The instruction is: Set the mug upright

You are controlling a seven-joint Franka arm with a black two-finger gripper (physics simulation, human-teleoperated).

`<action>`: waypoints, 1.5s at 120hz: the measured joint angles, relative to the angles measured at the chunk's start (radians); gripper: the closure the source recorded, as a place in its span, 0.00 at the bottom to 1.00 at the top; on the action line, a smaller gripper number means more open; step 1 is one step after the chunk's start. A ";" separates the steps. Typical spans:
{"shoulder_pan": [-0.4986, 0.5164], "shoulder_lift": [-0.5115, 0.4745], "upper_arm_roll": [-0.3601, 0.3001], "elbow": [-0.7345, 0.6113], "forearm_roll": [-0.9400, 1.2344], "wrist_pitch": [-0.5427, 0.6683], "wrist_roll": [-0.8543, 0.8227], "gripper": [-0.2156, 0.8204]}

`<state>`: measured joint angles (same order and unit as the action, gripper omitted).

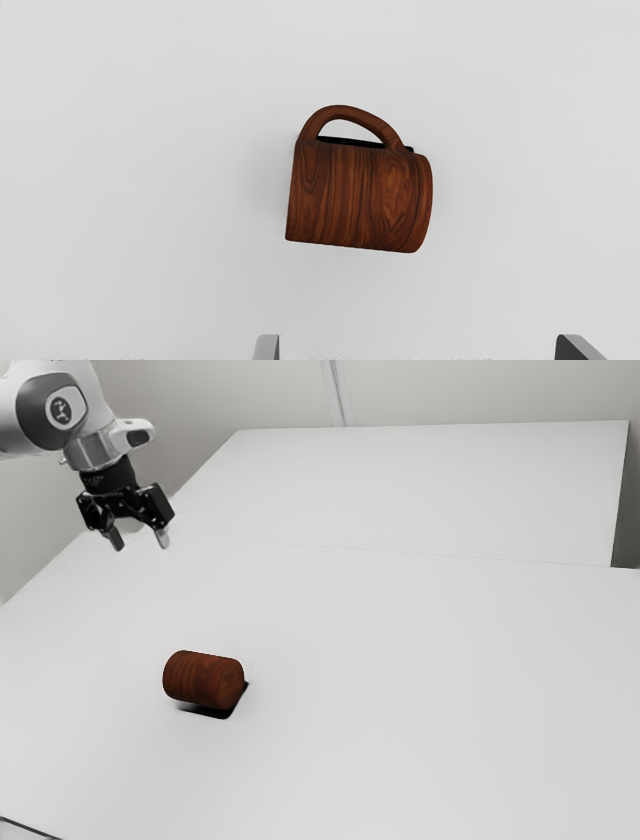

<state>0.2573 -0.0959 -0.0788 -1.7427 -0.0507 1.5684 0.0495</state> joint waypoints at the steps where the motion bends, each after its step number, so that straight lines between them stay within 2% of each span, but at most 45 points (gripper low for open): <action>1: 0.006 0.000 0.000 -0.003 -0.003 0.000 0.003 0.21; 21: 0.115 0.007 -0.001 -0.085 -0.082 0.028 0.085 0.21; 44: 0.183 0.011 0.001 -0.203 -0.155 0.121 0.208 0.21; 75: 0.212 0.013 0.003 -0.312 -0.234 0.245 0.374 0.21; 103: 0.234 0.057 0.004 -0.372 -0.315 0.318 0.503 0.21; 134: 0.268 0.102 0.006 -0.449 -0.440 0.347 0.610 0.21; 180: 0.291 0.193 0.007 -0.477 -0.664 0.353 0.777 0.21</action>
<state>0.5481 0.0972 -0.0721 -2.2193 -0.7144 1.9210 0.8260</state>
